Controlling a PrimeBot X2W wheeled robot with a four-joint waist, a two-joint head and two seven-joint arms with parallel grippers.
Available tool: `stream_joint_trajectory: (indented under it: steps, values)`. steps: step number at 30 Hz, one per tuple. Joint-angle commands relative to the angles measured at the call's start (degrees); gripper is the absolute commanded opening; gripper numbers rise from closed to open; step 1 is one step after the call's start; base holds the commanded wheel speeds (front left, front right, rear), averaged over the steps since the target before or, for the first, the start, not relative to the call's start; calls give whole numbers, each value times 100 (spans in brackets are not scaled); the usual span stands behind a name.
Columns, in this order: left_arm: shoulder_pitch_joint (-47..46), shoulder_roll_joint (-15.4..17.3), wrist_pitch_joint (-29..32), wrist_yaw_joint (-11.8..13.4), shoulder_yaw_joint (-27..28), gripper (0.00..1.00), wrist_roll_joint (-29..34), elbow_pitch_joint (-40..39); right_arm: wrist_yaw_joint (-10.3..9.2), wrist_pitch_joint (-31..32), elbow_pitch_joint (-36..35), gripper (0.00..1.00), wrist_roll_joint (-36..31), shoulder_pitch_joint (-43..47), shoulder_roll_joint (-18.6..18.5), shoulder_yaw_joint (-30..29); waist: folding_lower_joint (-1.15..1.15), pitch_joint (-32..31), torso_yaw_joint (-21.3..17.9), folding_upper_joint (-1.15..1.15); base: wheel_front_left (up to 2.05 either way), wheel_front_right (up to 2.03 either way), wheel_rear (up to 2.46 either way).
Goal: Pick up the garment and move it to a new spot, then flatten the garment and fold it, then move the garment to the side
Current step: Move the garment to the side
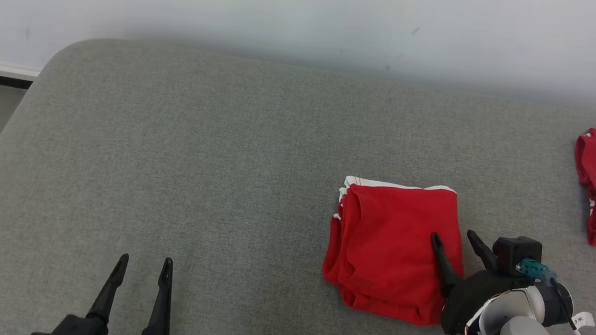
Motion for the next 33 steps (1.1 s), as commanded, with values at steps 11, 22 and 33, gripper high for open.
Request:
stream_joint_trajectory:
  steps: [11,22,33]
  values:
    - [-254,-8,-15,7,-15,100,4,22,-18,-46,888,0,271,-274,81,355,-1,237,55,0,0,0,0]
    - [-645,19,-15,7,-90,100,-22,-78,-18,-213,749,0,459,-1204,-619,910,-1,814,-130,0,0,0,0]
    - [-1261,101,-16,7,-253,100,85,-477,-17,142,-325,0,698,-2453,-2014,1498,-1,2032,-775,0,0,0,0]
